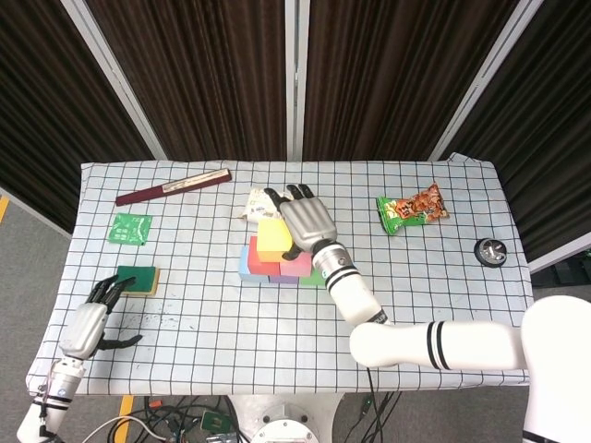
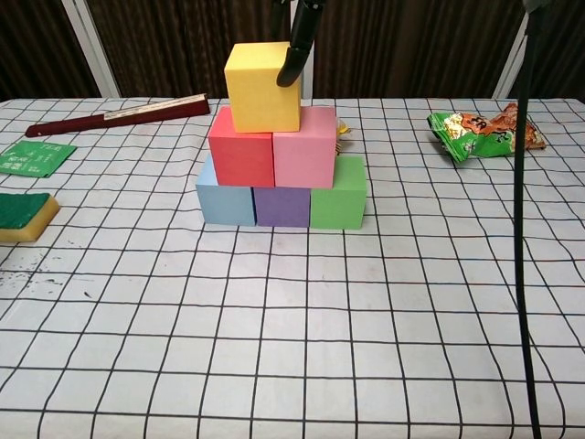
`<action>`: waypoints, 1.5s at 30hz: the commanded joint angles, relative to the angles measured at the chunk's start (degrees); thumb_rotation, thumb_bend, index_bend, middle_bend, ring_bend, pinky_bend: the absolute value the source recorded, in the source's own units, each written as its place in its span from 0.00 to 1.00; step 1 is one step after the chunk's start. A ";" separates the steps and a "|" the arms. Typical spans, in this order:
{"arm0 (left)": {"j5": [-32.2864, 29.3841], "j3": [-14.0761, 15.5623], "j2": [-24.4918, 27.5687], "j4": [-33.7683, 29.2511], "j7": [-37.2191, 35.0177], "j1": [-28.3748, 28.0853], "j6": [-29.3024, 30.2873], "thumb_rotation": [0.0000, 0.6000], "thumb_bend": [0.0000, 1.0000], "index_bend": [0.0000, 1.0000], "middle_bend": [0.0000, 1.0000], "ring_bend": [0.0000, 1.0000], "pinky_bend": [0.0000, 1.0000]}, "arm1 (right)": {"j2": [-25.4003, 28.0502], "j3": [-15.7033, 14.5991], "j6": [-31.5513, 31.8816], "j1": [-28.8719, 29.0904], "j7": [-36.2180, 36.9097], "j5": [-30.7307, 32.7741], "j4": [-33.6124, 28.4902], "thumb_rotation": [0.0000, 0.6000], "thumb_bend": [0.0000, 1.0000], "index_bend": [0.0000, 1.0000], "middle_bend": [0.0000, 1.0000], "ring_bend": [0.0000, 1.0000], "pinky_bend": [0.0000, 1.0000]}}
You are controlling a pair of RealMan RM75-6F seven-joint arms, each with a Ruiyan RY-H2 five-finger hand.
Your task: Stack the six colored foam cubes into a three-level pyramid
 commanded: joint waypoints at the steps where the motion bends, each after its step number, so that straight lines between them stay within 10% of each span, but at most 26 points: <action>1: -0.04 -0.05 0.03 0.10 -0.20 -0.01 0.00 1.00 0.00 0.10 0.14 0.02 0.07 | -0.93 -0.10 0.78 0.41 -0.13 0.05 0.94 1.00 0.00 0.00 0.31 0.00 0.00; 13: 0.16 0.10 -0.07 0.25 -0.44 -0.02 0.01 1.00 0.00 0.10 0.14 0.02 0.07 | -3.32 0.20 4.69 -1.07 1.47 -4.55 1.25 1.00 0.09 0.00 0.61 0.11 0.00; 25: -0.26 -0.18 0.14 -0.15 -1.36 -0.43 -0.76 1.00 0.00 0.10 0.14 0.02 0.07 | 2.65 1.81 4.61 -5.67 5.80 -11.68 -4.75 1.00 0.14 0.00 0.63 0.12 0.00; 45: -7.26 -11.07 9.10 -17.58 -6.17 -13.85 -14.82 1.00 0.00 0.09 0.14 0.02 0.10 | 28.25 3.05 9.08 -28.81 25.66 -31.91 -19.06 1.00 0.15 0.00 0.63 0.12 0.00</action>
